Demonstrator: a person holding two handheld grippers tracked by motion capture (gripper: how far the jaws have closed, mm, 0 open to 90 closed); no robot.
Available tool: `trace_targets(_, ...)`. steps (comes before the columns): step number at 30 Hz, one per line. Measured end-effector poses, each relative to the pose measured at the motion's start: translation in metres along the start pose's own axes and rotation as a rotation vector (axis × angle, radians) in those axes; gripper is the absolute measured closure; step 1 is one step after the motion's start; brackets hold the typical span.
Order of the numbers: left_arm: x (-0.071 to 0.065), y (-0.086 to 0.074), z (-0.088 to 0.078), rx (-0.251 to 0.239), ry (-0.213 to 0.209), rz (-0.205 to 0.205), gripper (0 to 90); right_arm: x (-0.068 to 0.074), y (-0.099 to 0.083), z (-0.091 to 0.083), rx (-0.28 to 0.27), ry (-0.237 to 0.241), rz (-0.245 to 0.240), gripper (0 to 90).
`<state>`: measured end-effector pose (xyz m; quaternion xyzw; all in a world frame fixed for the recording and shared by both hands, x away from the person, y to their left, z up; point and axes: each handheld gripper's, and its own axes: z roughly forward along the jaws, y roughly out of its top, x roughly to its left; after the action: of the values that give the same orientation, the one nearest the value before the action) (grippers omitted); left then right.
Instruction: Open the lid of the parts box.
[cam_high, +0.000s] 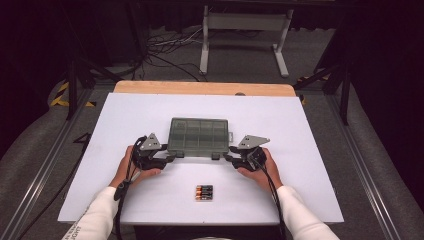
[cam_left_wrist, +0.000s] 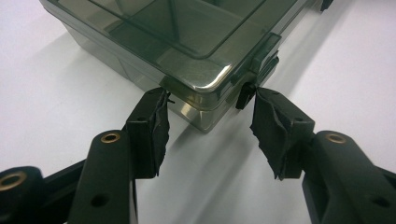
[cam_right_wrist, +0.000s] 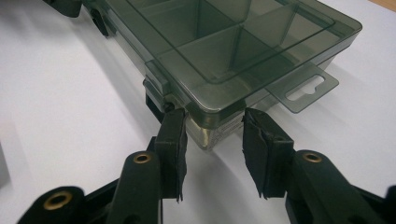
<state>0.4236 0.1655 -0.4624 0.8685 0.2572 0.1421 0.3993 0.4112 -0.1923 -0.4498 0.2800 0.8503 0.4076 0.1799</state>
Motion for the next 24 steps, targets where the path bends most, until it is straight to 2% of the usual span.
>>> trace_targets(15,0.0007,-0.0002,-0.0001,0.002,-0.004,0.001,47.1,0.0001,-0.0005,0.0000,0.000,0.001,0.010,62.6)
trace_targets(18,0.0008,-0.0003,-0.0002,0.002,-0.005,-0.001,47.2,-0.0004,-0.0007,-0.0004,-0.004,0.004,0.017,63.8)
trace_targets(21,0.0008,-0.0003,-0.0006,0.003,-0.004,-0.003,47.4,-0.0021,-0.0017,-0.0010,-0.015,0.014,0.045,65.9)
trace_targets(24,0.0010,-0.0005,-0.0005,0.000,-0.006,-0.008,47.5,-0.0013,-0.0015,-0.0010,-0.011,0.007,0.041,66.8)
